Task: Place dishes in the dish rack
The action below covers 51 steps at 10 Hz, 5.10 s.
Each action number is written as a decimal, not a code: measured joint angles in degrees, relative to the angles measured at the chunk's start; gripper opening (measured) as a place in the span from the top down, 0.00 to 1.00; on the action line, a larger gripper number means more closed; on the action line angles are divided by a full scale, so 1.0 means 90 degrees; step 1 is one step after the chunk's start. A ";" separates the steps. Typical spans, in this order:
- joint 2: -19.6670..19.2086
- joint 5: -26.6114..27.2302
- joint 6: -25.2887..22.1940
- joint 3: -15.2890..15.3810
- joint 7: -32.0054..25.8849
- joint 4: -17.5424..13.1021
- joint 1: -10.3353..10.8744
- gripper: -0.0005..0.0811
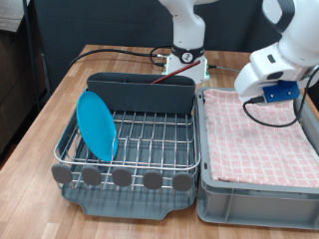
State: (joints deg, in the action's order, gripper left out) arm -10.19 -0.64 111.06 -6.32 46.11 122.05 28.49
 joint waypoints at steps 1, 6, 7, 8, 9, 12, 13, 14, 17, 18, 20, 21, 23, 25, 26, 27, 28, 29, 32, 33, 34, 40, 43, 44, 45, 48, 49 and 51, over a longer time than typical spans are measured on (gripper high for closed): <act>0.0159 -0.0078 0.0109 -0.0065 0.0148 -0.0013 0.0000 0.91; 0.0674 -0.0845 0.0991 -0.0221 0.1043 0.0240 0.0012 0.91; 0.0652 -0.1057 0.1115 -0.0299 0.1049 0.0193 -0.0008 0.91; 0.0622 -0.1211 0.1235 -0.0403 0.1003 0.0111 -0.0063 0.91; 0.0589 -0.1329 0.1362 -0.0517 0.0917 0.0002 -0.0136 0.91; 0.0435 -0.1419 0.1796 -0.0885 0.1213 -0.0362 -0.0335 0.91; 0.0349 -0.1456 0.1832 -0.1013 0.1468 -0.0546 -0.0375 0.91; 0.0236 -0.1464 0.2055 -0.1123 0.1642 -0.0715 -0.0415 0.91; 0.0052 -0.1504 0.2221 -0.1160 0.1772 -0.0856 -0.0425 0.91; 0.0049 -0.1521 0.2333 -0.1181 0.1772 -0.0857 -0.0429 0.91; 0.0011 -0.1534 0.2550 -0.1241 0.1748 -0.0885 -0.0441 0.91; -0.0038 -0.1534 0.2599 -0.1267 0.1684 -0.0954 -0.0452 0.91; -0.0216 -0.1537 0.2629 -0.1345 0.1590 -0.1211 -0.0463 0.91; -0.0456 -0.1520 0.2559 -0.1408 0.1489 -0.1542 -0.0488 0.91; -0.0601 -0.1434 0.2418 -0.1405 0.1352 -0.1747 -0.0533 0.91; -0.0761 -0.1325 0.2323 -0.1392 0.1207 -0.1959 -0.0589 0.91; -0.0923 -0.1202 0.2267 -0.1385 0.1089 -0.2146 -0.0637 0.91; -0.1077 -0.1067 0.2261 -0.1380 0.0989 -0.2301 -0.0679 0.91; -0.1494 -0.0837 0.2262 -0.1368 0.0860 -0.2641 -0.0784 0.91; -0.1607 -0.0772 0.2262 -0.1367 0.0831 -0.2719 -0.0809 0.91; -0.1709 -0.0676 0.2262 -0.1363 0.0765 -0.2791 -0.0838 0.91; -0.2377 -0.0082 0.1760 -0.1108 -0.0013 -0.3476 -0.1297 0.91; -0.2729 0.0049 0.1743 -0.1037 -0.0157 -0.3731 -0.1501 0.91; -0.2811 0.0073 0.1743 -0.1015 -0.0199 -0.3782 -0.1553 0.91; -0.2882 0.0087 0.1743 -0.0986 -0.0222 -0.3823 -0.1599 0.91; -0.3017 0.0132 0.1805 -0.0918 -0.0239 -0.3859 -0.1675 0.91; -0.3057 0.0155 0.1877 -0.0878 -0.0250 -0.3860 -0.1707 0.91; -0.3166 0.0198 0.2062 -0.0808 -0.0288 -0.3870 -0.1762 0.91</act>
State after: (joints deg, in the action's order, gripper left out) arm -38.68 1.14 129.61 -13.59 43.51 87.23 12.64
